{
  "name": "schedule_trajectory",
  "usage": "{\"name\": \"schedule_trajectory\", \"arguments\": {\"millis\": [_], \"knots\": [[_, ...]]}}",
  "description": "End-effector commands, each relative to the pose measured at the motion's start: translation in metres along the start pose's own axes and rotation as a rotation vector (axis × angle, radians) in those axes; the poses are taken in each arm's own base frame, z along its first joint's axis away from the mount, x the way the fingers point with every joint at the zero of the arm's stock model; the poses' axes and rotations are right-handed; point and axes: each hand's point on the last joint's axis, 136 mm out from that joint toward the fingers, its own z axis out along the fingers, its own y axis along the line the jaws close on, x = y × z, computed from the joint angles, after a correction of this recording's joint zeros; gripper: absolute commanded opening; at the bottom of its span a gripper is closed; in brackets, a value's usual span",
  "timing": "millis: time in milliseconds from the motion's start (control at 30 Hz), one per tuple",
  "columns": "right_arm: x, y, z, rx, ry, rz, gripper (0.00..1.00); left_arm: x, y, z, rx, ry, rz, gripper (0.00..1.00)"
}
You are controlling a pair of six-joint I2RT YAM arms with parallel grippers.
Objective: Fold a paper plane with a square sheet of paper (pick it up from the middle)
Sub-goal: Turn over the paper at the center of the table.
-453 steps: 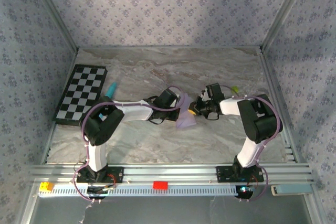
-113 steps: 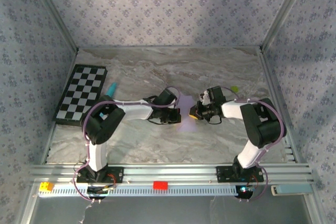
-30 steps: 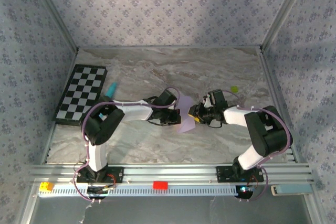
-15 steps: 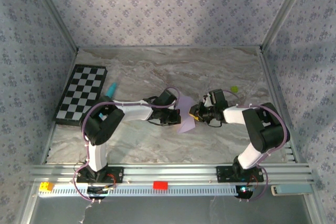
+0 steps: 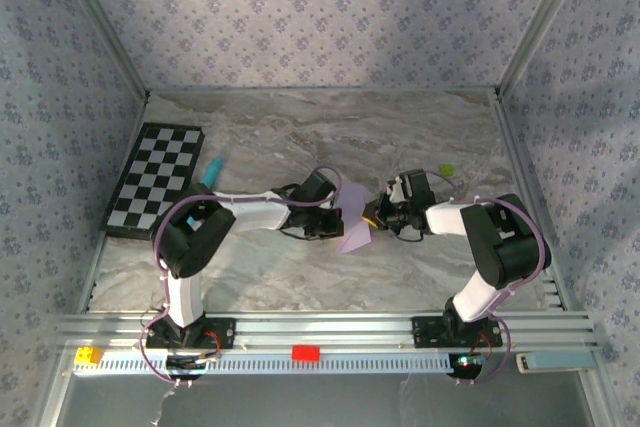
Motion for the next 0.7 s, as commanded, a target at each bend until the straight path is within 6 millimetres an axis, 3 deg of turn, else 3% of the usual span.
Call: {"name": "schedule_trajectory", "arguments": {"millis": [0,400,667], "knots": [[0.003,-0.003,0.0,-0.01,0.014,-0.013,0.09,-0.001,-0.008,-0.012,0.021,-0.031,0.022,0.06],[0.001,0.007,-0.018,0.015,-0.025,-0.074,0.06,-0.012,-0.011,-0.039,0.024,-0.157,0.075,0.15],[0.002,0.012,-0.062,0.213,-0.088,-0.237,0.06,-0.032,0.008,-0.097,-0.093,-0.367,0.116,0.23]]}}
